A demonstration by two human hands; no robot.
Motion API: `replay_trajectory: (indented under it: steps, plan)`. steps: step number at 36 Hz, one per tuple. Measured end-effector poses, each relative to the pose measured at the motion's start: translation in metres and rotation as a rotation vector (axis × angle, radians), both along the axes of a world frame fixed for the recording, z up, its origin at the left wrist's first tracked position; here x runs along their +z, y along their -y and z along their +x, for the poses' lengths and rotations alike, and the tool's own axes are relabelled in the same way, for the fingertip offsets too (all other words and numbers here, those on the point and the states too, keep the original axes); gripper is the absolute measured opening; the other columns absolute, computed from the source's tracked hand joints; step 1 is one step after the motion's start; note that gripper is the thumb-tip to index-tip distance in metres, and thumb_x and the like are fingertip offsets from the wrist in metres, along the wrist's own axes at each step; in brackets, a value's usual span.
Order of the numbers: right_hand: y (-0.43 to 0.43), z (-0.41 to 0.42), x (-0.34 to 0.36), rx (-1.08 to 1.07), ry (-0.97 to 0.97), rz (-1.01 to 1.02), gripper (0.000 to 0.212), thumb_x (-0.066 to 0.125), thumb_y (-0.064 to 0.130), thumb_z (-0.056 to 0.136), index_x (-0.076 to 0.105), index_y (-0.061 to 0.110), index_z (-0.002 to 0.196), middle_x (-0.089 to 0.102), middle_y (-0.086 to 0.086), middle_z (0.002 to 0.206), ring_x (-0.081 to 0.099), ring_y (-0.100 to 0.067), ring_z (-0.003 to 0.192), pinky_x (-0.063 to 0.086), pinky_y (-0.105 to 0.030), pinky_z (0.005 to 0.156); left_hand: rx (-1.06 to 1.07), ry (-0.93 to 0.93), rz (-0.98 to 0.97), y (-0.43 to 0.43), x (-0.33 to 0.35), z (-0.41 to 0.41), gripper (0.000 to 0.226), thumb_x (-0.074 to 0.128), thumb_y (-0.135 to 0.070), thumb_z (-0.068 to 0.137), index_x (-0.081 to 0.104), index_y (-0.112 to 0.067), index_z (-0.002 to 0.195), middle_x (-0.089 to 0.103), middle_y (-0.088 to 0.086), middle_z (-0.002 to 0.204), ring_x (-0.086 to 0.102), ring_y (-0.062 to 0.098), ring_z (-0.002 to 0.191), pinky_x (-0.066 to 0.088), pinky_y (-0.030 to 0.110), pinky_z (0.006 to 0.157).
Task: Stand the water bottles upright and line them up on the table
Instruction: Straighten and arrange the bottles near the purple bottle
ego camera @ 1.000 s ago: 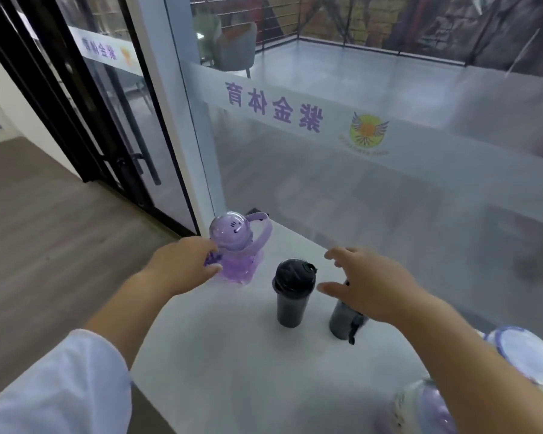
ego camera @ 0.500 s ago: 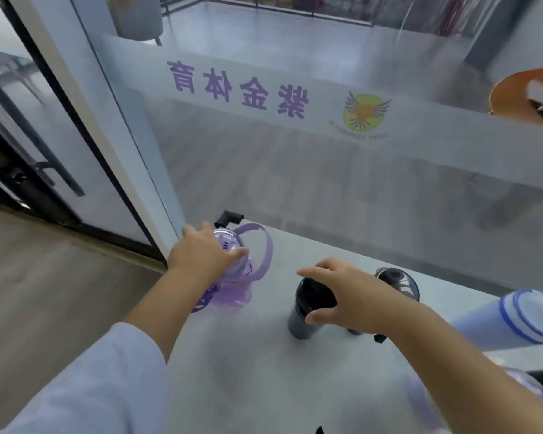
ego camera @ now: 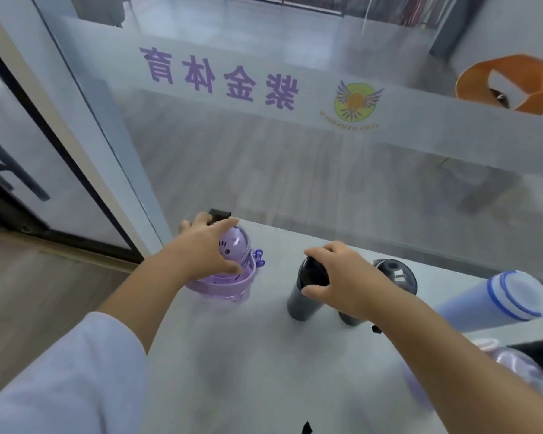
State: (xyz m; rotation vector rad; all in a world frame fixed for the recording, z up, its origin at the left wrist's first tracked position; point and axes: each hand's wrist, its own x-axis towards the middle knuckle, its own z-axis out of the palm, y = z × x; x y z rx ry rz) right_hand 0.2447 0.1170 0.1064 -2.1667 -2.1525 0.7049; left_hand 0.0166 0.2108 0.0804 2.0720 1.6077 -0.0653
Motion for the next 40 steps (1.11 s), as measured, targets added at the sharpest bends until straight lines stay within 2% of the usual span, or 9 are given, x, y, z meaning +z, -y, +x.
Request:
replay_trajectory:
  steps: [2, 5, 16, 19, 26, 40]
  plan:
    - [-0.003, -0.001, 0.001, 0.001, 0.026, -0.017, 0.064, 0.064, 0.043, 0.081, 0.038, 0.030, 0.137, 0.042, -0.001, 0.133, 0.041, -0.024, 0.121, 0.043, -0.035, 0.096, -0.001, 0.020, 0.016, -0.001, -0.002, -0.001, 0.086, 0.076, -0.038, 0.068, 0.027, -0.045, 0.138, 0.036, 0.000, 0.137, 0.036, 0.028, 0.120, 0.043, 0.039, 0.095]
    - [-0.008, -0.003, 0.004, 0.007, 0.036, -0.039, 0.060, 0.066, 0.039, 0.080, 0.043, 0.027, 0.133, 0.046, -0.004, 0.127, 0.044, -0.025, 0.116, 0.045, -0.035, 0.091, -0.029, 0.066, 0.034, -0.006, -0.006, -0.003, 0.084, 0.076, -0.030, 0.069, 0.031, -0.042, 0.138, 0.040, -0.002, 0.135, 0.040, 0.026, 0.119, 0.045, 0.038, 0.094]
    - [-0.047, 0.003, 0.006, -0.022, 0.023, -0.013, 0.053, 0.068, 0.032, 0.076, 0.050, 0.011, 0.121, 0.052, -0.007, 0.116, 0.050, -0.027, 0.104, 0.049, -0.039, 0.086, -0.109, 0.109, 0.035, -0.050, -0.007, 0.015, 0.086, 0.073, -0.020, 0.074, 0.025, -0.036, 0.143, 0.039, -0.002, 0.138, 0.037, 0.026, 0.125, 0.045, 0.039, 0.096]
    - [-0.061, 0.006, 0.008, -0.032, -0.002, -0.019, 0.052, 0.071, 0.030, 0.075, 0.052, 0.012, 0.119, 0.052, -0.007, 0.113, 0.052, -0.027, 0.100, 0.049, -0.036, 0.082, -0.104, 0.135, 0.035, -0.063, -0.008, 0.022, 0.085, 0.072, -0.018, 0.075, 0.025, -0.035, 0.143, 0.037, -0.003, 0.141, 0.036, 0.026, 0.127, 0.044, 0.039, 0.096]
    - [-0.088, 0.012, 0.009, -0.030, -0.006, -0.015, 0.058, 0.072, 0.028, 0.075, 0.050, 0.013, 0.126, 0.051, -0.008, 0.118, 0.051, -0.027, 0.103, 0.051, -0.039, 0.085, -0.076, 0.194, 0.069, -0.086, -0.011, 0.033, 0.085, 0.075, -0.016, 0.072, 0.027, -0.024, 0.142, 0.038, 0.002, 0.142, 0.038, 0.028, 0.125, 0.041, 0.040, 0.096]
    - [-0.125, 0.020, 0.010, -0.035, -0.040, 0.036, 0.062, 0.073, 0.022, 0.075, 0.048, 0.009, 0.131, 0.050, -0.011, 0.128, 0.049, -0.029, 0.112, 0.049, -0.039, 0.090, -0.098, 0.240, 0.092, -0.106, -0.016, 0.041, 0.085, 0.075, -0.016, 0.074, 0.027, -0.022, 0.144, 0.034, 0.003, 0.145, 0.038, 0.028, 0.127, 0.042, 0.043, 0.100]
